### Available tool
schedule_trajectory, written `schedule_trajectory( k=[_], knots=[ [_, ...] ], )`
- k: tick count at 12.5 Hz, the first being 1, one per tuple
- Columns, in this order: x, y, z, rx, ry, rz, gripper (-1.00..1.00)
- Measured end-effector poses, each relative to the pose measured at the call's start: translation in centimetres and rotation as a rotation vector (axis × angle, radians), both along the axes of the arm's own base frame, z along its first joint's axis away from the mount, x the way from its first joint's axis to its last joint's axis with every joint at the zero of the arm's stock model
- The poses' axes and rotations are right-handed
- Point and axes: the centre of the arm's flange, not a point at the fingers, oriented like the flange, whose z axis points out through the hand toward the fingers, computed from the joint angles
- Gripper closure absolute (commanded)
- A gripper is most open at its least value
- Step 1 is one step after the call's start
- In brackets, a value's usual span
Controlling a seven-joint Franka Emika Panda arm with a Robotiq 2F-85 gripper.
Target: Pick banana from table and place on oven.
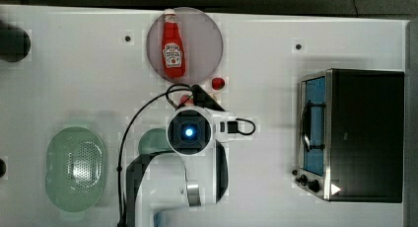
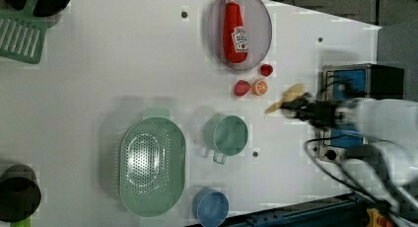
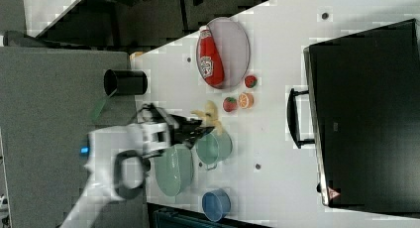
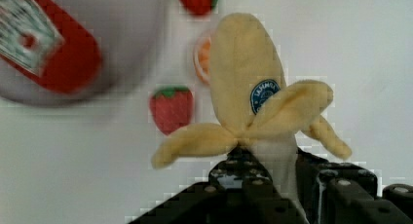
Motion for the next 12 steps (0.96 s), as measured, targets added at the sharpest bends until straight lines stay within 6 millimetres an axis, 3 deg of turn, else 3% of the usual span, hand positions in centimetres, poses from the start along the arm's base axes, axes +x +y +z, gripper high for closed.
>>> schedule_trajectory(
  k=[4, 6, 8, 9, 10, 12],
  knots=[
    [-0.5, -2.5, 18.0, 0.009, -0.029, -0.071, 0.51],
    [-1.1, -4.2, 24.7, 0.008, -0.108, -0.099, 0.51],
    [-0.6, -7.2, 27.7, 0.034, -0.118, -0.136, 0.51],
    [0.1, -9.6, 28.0, 0.044, -0.121, -0.142, 0.51],
    [0.3, -12.4, 27.3, 0.040, -0.102, -0.141, 0.51],
    [-0.4, -18.8, 23.5, 0.060, -0.023, -0.161, 0.51]
  ],
)
